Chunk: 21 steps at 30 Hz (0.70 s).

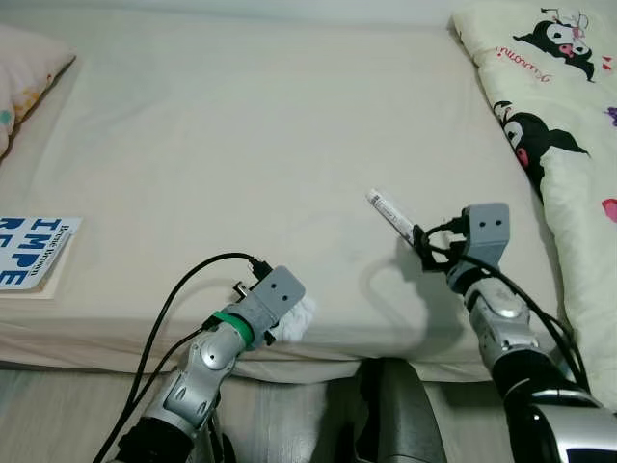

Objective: Clean up the room

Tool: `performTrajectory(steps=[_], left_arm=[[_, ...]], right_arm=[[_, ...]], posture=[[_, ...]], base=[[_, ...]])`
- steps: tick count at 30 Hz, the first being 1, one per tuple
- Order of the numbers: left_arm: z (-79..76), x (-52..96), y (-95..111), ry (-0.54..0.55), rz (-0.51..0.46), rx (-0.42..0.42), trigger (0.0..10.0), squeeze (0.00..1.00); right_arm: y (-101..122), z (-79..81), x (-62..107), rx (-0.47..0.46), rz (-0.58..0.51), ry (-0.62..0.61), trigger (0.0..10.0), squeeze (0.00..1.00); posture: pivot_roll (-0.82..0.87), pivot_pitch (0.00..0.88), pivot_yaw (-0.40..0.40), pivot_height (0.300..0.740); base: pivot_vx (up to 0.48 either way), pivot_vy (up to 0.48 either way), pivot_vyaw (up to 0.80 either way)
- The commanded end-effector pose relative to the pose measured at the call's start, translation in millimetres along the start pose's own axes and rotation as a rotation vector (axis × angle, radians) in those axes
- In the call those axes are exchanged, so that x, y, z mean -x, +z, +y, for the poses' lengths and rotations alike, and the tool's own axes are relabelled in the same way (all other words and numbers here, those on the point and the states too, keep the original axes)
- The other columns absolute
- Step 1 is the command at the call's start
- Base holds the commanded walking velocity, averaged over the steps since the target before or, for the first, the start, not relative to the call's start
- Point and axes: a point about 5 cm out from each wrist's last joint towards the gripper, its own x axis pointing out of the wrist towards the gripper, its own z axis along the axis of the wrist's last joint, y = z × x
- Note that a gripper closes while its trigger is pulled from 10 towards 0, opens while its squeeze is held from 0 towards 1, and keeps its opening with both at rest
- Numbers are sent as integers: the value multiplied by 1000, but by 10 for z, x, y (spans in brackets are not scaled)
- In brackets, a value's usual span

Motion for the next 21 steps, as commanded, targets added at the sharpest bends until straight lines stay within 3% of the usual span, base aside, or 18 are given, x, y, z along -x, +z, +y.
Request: performTrajectory(steps=[1, 7, 11, 14, 15, 16, 17, 19, 20, 21], left_arm=[[-72, 52, -70, -23, 23, -15, 0, 0], [-46, 83, -92, -23, 27, -18, 0, 0], [-11, 168, -160, -42, 48, -9, 0, 0], [-3, 196, -168, -40, 48, 0, 0, 0], [42, 221, -104, -29, 27, 100, 0, 0], [42, 221, -104, -29, 27, 100, 0, 0], [95, 249, -25, -22, -8, 219, 0, 0], [106, 260, -10, -22, -16, 242, 0, 0], [157, 275, 36, -2, -33, 287, 3725, 0], [228, 299, 102, 16, -59, 321, 10000, 0]], right_arm=[[-84, -110, 45, -8, 52, -36, 10000, 0], [-66, -157, 33, -17, 65, -31, 10000, 0], [-95, -3, -14, -124, 104, 71, 10000, 0], [-102, 48, -23, -128, 111, 101, 10000, 0], [-64, 83, -43, -112, 90, 127, 10000, 0], [-64, 83, -43, -112, 90, 127, 10000, 0], [-13, 112, -64, -96, 62, 148, 10000, 0], [-4, 119, -68, -93, 56, 153, 10000, 0], [25, 132, -84, -87, 45, 160, 10000, 0], [57, 146, -104, -85, 35, 161, 10000, 1000]], posture=[[140, 252, -8, 525], [156, 257, -3, 525], [182, 259, -2, 525], [190, 259, -2, 525], [212, 262, 1, 525], [212, 262, 1, 525], [212, 262, 1, 525], [216, 262, 0, 525], [226, 263, -1, 525], [233, 265, -2, 525]], base=[[0, 0, 0], [0, 0, 0], [0, 0, 0], [0, 0, 0], [0, 0, 0], [0, 0, 0], [0, 0, 0], [0, 0, 0], [0, 0, 0], [0, 0, 0]])
